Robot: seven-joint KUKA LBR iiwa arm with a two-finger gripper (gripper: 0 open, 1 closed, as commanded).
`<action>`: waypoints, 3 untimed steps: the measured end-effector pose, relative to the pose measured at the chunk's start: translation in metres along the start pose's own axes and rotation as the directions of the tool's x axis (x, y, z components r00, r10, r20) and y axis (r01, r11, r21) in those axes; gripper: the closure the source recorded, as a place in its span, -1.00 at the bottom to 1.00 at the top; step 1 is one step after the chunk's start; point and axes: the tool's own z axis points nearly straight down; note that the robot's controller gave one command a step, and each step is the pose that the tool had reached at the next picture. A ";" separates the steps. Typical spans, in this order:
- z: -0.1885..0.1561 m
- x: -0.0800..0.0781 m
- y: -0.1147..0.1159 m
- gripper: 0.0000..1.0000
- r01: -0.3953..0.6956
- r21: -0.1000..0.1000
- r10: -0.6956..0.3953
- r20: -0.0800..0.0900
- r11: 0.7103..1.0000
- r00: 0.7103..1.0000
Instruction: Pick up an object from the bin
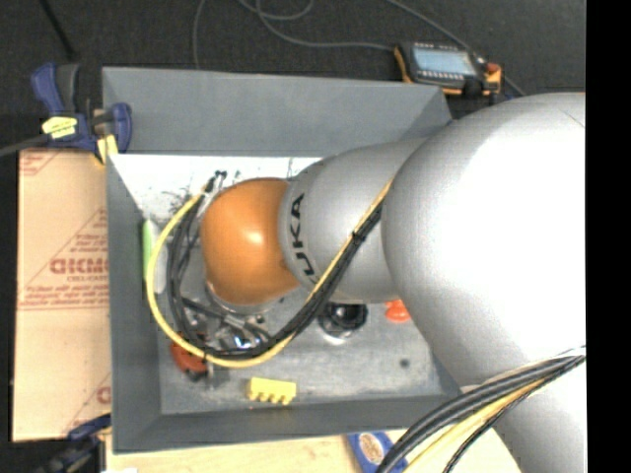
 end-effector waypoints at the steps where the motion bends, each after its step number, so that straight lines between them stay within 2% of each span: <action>1: -0.043 0.004 -0.006 1.00 -0.003 0.003 0.003 -0.005 1.000 1.000; 2: -0.059 -0.016 -0.019 1.00 0.004 0.002 -0.004 0.016 1.000 1.000; 3: -0.086 -0.002 -0.024 1.00 -0.001 0.002 0.001 -0.005 1.000 1.000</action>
Offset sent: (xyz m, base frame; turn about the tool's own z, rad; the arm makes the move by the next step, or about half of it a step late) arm 0.0494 -0.0241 -0.0019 -0.0170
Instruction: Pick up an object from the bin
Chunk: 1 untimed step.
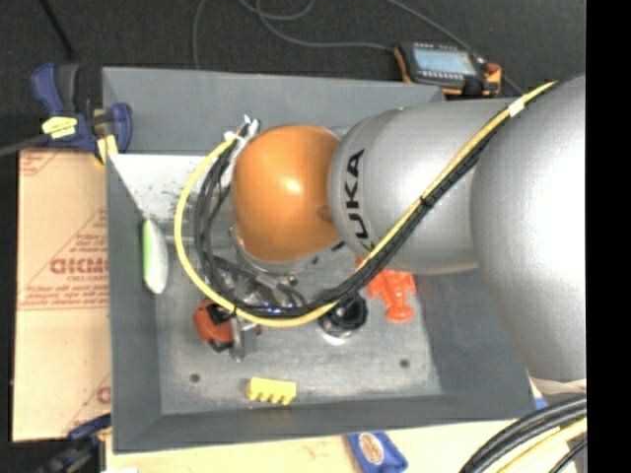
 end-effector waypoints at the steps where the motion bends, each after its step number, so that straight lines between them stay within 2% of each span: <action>1: -0.070 -0.007 -0.007 1.00 -0.011 0.000 0.011 0.007 1.000 1.000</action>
Offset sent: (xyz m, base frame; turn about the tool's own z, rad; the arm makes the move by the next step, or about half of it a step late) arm 0.0116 0.0007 0.1142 0.0128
